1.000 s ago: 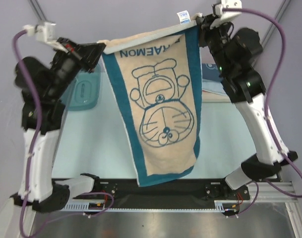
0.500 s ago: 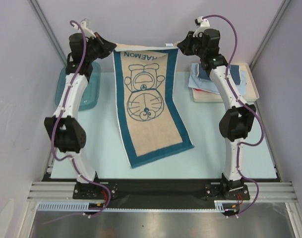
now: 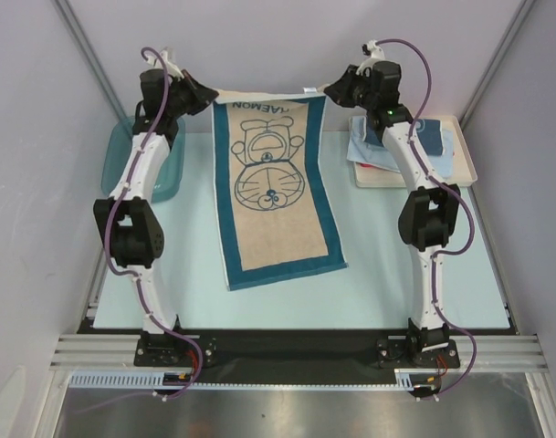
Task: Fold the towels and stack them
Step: Flatten out the crumpled towel, then fold the towel
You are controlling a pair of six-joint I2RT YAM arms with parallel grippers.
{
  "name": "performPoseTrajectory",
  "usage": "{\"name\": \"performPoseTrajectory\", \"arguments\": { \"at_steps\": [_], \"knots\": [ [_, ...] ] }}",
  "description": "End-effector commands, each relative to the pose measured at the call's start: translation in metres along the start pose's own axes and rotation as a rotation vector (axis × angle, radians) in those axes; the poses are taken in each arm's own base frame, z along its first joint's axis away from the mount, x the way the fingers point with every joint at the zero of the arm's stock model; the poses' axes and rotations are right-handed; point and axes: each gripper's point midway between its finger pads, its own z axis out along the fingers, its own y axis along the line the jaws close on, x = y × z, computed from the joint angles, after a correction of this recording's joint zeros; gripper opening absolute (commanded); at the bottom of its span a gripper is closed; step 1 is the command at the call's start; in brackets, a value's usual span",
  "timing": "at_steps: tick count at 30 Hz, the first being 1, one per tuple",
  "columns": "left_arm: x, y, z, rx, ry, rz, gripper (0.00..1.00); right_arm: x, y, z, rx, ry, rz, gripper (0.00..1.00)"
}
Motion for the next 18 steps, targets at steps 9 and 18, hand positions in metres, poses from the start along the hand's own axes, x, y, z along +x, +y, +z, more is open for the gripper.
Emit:
{"name": "performPoseTrajectory", "arguments": {
  "at_steps": [9,18],
  "knots": [
    [0.083,0.050,-0.041,-0.157,0.136,-0.138,0.00,0.053,-0.015,-0.040,0.081,0.205,0.199,0.00],
    [0.119,0.051,-0.080,-0.210,0.189,-0.165,0.00,0.113,-0.028,-0.074,0.189,0.356,0.309,0.00]
  ]
}}
